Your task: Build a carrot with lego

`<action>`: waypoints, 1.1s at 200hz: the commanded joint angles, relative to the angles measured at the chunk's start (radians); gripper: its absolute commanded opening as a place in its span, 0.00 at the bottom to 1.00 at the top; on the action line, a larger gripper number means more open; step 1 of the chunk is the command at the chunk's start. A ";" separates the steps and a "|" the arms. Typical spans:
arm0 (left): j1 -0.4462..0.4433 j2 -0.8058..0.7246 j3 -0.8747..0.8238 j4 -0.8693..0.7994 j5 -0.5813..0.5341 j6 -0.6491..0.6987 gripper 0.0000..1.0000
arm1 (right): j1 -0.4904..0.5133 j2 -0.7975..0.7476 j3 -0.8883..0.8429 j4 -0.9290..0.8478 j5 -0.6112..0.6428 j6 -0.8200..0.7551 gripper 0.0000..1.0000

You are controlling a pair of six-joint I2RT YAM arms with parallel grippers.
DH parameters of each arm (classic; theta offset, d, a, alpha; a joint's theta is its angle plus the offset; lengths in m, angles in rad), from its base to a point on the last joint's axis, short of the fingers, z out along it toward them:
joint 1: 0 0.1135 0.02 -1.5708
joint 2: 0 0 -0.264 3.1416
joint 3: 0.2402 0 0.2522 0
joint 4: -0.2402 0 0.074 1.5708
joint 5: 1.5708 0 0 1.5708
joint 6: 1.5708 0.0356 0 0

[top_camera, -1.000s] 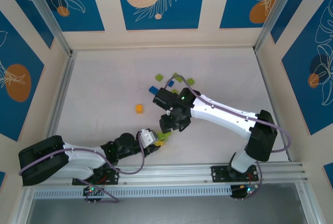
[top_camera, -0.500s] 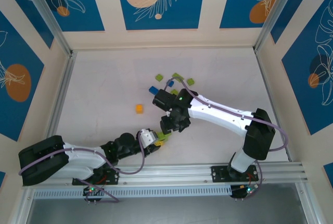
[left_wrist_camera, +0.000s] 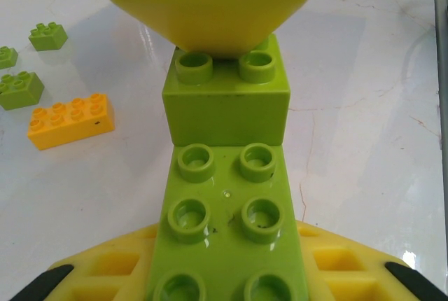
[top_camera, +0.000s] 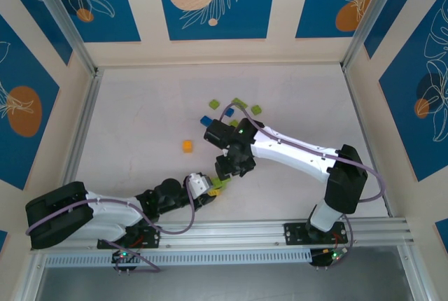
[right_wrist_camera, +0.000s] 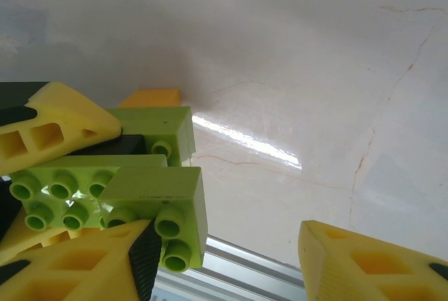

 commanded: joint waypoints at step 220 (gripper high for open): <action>0.044 -0.037 0.023 -0.056 -0.057 -0.036 0.78 | 0.053 -0.267 -0.192 0.006 0.033 0.041 0.59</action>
